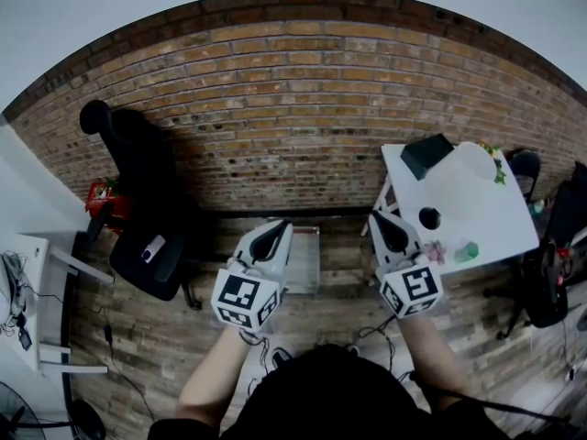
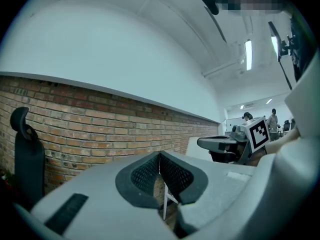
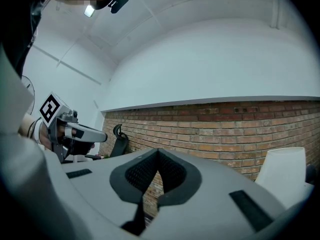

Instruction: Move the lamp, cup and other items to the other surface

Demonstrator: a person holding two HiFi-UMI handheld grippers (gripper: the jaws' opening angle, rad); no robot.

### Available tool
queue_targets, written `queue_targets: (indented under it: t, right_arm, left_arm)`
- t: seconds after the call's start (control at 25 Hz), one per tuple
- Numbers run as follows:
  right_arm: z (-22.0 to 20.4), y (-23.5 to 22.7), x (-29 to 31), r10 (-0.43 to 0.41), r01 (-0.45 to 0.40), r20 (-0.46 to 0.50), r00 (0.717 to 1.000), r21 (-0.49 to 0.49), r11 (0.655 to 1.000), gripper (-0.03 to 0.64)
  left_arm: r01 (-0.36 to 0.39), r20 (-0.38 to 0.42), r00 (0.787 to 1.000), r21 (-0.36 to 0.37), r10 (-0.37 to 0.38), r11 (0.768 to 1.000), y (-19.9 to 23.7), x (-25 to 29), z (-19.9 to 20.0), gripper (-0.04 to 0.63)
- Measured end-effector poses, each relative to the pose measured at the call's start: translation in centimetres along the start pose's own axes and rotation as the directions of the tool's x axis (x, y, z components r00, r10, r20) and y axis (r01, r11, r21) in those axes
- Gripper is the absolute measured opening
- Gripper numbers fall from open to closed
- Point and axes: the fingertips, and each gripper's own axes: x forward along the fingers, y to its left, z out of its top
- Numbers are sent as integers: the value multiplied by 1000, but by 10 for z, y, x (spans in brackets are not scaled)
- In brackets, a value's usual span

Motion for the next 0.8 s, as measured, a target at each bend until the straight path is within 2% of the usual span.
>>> queue_targets:
  t: [0.8]
  right_arm:
    - [6, 50, 14, 0, 0, -2, 1000, 8, 1000, 3]
  left_arm:
    - [-11, 20, 1000, 17, 11, 1000, 36, -40, 4, 6]
